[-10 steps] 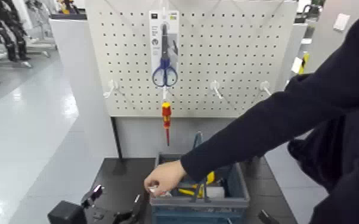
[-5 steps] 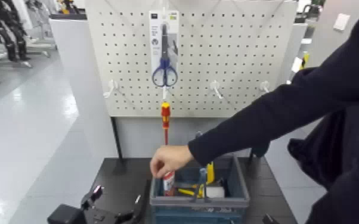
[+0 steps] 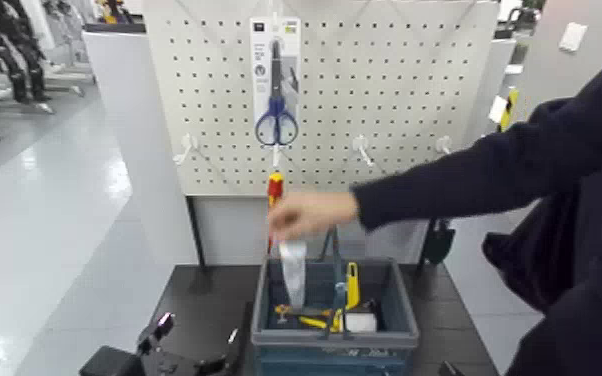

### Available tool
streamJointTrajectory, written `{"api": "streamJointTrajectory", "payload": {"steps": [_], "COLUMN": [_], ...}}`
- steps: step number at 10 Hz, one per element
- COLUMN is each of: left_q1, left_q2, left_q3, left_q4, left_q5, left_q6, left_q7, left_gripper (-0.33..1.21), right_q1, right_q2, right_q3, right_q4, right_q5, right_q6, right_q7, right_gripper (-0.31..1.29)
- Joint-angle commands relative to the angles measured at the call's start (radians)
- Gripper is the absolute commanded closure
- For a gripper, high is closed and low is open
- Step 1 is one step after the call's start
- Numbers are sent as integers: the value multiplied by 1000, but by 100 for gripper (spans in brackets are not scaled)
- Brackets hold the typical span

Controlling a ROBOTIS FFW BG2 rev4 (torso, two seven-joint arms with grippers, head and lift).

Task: Put the red glue tube into the crate.

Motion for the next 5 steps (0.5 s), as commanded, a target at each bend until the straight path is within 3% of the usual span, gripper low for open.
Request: {"api": "streamJointTrajectory", "payload": {"steps": [1, 5], "left_q1": [3, 3], "left_q2": [-3, -1], "left_q3": [-3, -5], "left_q4": [0, 0], "left_q5": [3, 4], "left_q6": [-3, -6], "left_q7": [0, -2], "left_gripper": [7, 7], "right_q1": [2, 2], "right_q2": [0, -5], "right_q3": [0, 0], "right_q4": [-3, -5], "right_q5": [0, -2], "right_q6": [-1, -1], "right_q7": [1, 1], "right_gripper": [14, 14]}}
